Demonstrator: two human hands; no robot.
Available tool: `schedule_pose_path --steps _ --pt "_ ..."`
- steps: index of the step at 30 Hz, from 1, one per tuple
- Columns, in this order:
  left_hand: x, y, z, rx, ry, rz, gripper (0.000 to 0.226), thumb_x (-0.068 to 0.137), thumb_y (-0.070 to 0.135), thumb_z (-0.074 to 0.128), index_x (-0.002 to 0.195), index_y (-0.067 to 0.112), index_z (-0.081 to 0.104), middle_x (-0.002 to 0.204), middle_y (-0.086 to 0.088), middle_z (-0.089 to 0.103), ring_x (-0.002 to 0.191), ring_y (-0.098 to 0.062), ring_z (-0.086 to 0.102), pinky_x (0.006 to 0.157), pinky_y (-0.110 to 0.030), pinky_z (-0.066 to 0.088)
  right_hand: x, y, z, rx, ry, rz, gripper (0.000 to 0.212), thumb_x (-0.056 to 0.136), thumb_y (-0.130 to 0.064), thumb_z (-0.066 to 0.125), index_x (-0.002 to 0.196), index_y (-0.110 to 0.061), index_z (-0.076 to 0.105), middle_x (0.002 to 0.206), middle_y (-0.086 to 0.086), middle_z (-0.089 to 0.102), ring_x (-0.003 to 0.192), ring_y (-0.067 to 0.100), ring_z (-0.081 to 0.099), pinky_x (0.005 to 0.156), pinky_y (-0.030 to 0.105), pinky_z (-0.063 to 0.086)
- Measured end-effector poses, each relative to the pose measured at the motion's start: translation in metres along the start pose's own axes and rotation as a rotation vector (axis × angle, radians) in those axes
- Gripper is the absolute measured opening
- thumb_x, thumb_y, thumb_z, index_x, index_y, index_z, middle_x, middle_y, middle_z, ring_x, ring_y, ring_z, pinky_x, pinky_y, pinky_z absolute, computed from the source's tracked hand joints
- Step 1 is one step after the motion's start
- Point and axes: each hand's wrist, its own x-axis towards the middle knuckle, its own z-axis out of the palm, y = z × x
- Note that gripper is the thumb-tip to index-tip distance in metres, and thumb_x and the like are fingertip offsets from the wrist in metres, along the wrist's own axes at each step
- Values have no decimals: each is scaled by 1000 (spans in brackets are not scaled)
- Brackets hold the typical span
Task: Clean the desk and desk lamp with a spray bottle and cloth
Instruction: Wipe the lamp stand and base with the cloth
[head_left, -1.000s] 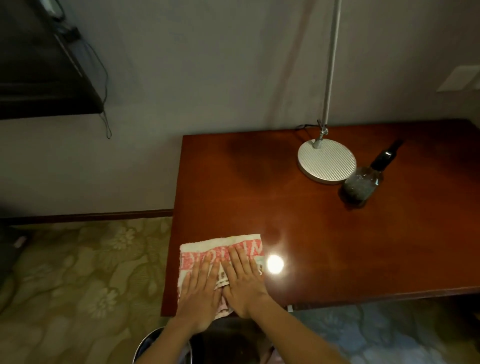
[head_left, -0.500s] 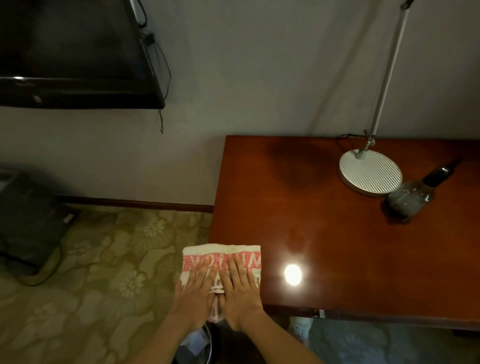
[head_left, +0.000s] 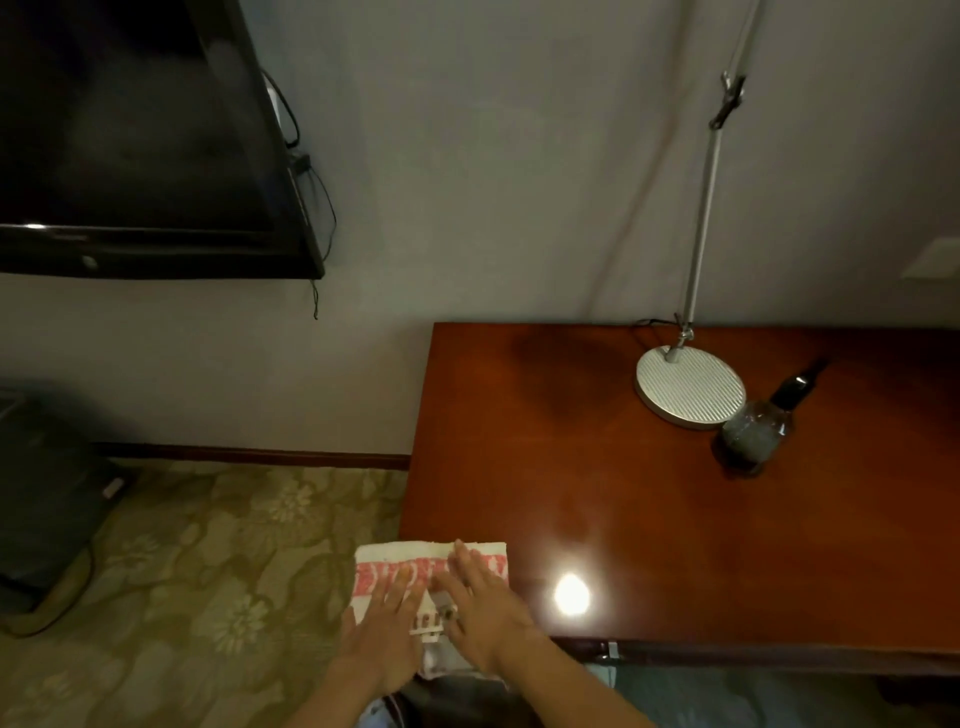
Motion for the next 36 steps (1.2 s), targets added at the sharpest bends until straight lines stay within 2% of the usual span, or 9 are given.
schedule_pose_path --steps 3,7,13,18,21,24,26,32,36 --pt "-7 19 -26 9 23 14 69 98 41 31 152 25 -8 158 2 -22 146 -23 -19 117 -55 -4 -19 15 -36 82 61 91 60 101 -40 30 153 -26 3 159 4 -18 147 24 -13 119 44 7" --pt "-14 65 -74 -57 154 69 60 101 37 30 153 21 7 161 2 -10 148 -21 -9 118 -51 10 -41 48 -82 78 91 206 62 100 -36 36 153 -23 8 161 4 -9 149 24 -3 118 42 16" --pt "-14 143 -158 -17 349 202 50 101 35 30 149 22 24 160 0 12 148 -21 4 118 -50 12 -85 115 -164 58 205 457 58 100 -35 37 151 -13 18 160 9 9 146 27 18 115 40 24" --pt "-1 213 -230 12 466 272 48 101 33 31 147 20 31 159 -1 18 147 -24 12 116 -52 15 -104 184 -229 83 349 558 51 98 -33 40 141 -7 31 150 13 28 129 34 43 103 44 39" --pt "20 256 -269 24 514 287 47 100 34 32 145 20 34 158 -2 19 146 -25 17 114 -53 19 -103 227 -265 94 394 580 51 98 -32 40 141 -7 31 151 11 28 127 34 45 99 45 43" --pt "46 299 -308 28 520 297 46 100 34 33 142 19 38 156 -3 24 143 -25 24 112 -53 24 -98 269 -301 98 425 585 44 98 -33 39 135 -8 37 143 10 36 123 32 48 96 45 45" --pt "64 328 -332 36 522 305 44 100 34 33 139 16 42 150 -6 33 137 -27 33 109 -52 27 -93 297 -321 90 424 589 42 98 -33 40 132 -8 39 138 11 39 121 32 49 95 45 46" --pt "119 406 -396 25 540 280 40 99 35 35 125 8 49 133 -14 49 122 -33 49 98 -45 40 -73 376 -374 95 433 559 49 98 -31 42 141 -8 32 148 13 31 130 33 42 102 45 41" --pt "162 441 -423 -46 572 193 44 99 38 35 115 5 59 123 -17 60 112 -35 57 92 -40 46 -45 413 -398 106 388 547 46 98 -32 42 136 -6 38 142 15 40 126 34 47 99 42 42"
